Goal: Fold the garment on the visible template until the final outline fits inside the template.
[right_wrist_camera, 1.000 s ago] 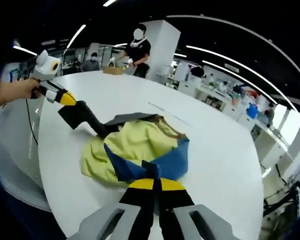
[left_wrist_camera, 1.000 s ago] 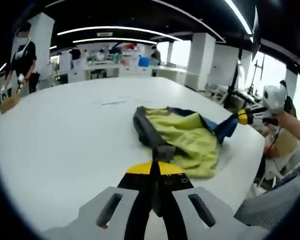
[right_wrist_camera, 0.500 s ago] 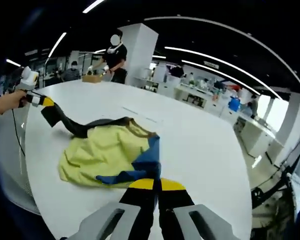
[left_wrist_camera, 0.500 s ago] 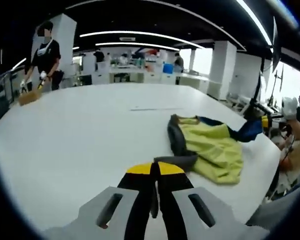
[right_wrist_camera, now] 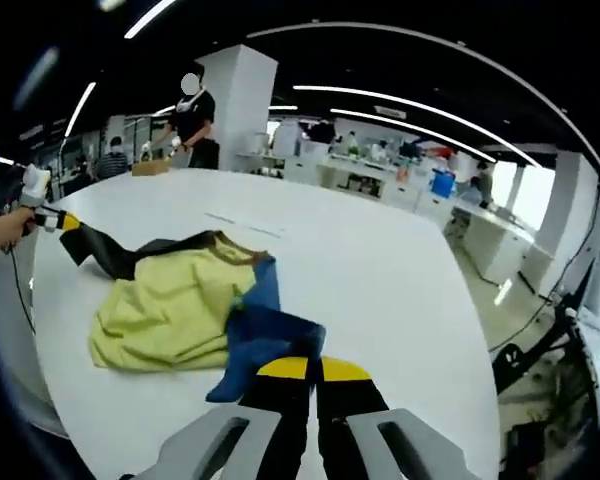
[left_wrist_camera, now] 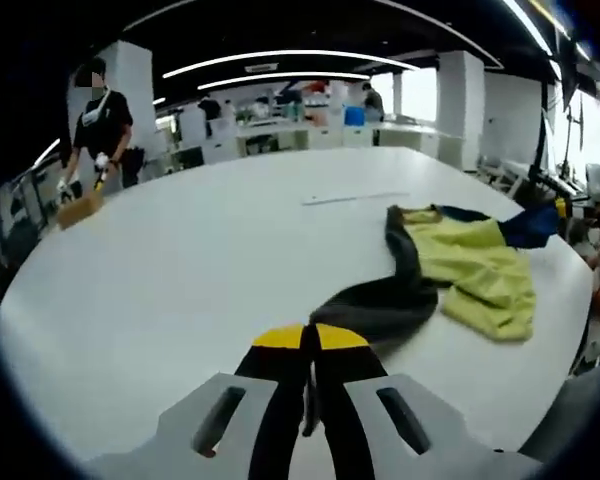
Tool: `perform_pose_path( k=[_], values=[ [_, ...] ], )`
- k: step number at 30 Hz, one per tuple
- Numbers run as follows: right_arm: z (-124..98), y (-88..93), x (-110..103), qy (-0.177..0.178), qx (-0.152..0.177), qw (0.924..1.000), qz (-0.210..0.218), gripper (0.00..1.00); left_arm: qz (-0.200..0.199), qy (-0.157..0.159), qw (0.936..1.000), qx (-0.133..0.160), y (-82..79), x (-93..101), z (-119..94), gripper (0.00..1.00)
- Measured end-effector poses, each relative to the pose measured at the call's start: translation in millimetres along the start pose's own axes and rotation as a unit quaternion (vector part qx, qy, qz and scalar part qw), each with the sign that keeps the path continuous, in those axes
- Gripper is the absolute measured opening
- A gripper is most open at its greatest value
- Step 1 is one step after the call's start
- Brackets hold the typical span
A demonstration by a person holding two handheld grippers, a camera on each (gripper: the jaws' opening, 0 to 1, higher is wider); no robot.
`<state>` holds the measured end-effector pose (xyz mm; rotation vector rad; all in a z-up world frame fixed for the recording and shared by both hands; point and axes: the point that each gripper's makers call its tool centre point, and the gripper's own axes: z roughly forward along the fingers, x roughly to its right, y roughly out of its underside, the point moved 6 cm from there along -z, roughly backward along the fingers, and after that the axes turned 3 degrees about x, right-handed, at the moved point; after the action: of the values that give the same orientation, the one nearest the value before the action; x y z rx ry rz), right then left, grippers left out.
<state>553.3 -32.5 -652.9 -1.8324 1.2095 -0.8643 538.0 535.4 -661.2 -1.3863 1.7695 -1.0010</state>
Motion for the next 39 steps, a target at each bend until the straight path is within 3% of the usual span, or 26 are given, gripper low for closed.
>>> perform_pose_path(
  k=[3, 8, 17, 27, 34, 39],
  values=[
    [3.7, 7.1, 6.8, 0.005, -0.004, 0.9991, 0.041, 0.00, -0.014, -0.010, 0.9998, -0.008, 4.6, -9.8, 2.6, 0.00],
    [8.9, 16.3, 15.0, 0.013, -0.013, 0.9977, 0.065, 0.00, -0.034, -0.024, 0.9991, -0.012, 10.7, -23.0, 5.9, 0.00],
    [13.3, 33.9, 24.1, 0.029, -0.040, 0.9956, 0.080, 0.00, -0.049, -0.051, 0.9971, -0.029, 23.6, -45.3, 8.3, 0.00],
    [22.3, 50.1, 36.3, 0.029, -0.051, 0.9907, 0.123, 0.00, -0.013, -0.052, 0.9974, -0.049, 25.7, -53.5, 17.5, 0.00],
    [33.4, 57.8, 54.9, 0.048, -0.073, 0.9905, 0.106, 0.00, 0.016, -0.045, 0.9972, -0.057, 20.6, -51.5, 23.4, 0.00],
    [40.4, 59.0, 65.4, 0.059, -0.080, 0.9908, 0.091, 0.00, 0.015, -0.047, 0.9966, -0.066, 21.8, -56.2, 26.2, 0.00]
  ],
)
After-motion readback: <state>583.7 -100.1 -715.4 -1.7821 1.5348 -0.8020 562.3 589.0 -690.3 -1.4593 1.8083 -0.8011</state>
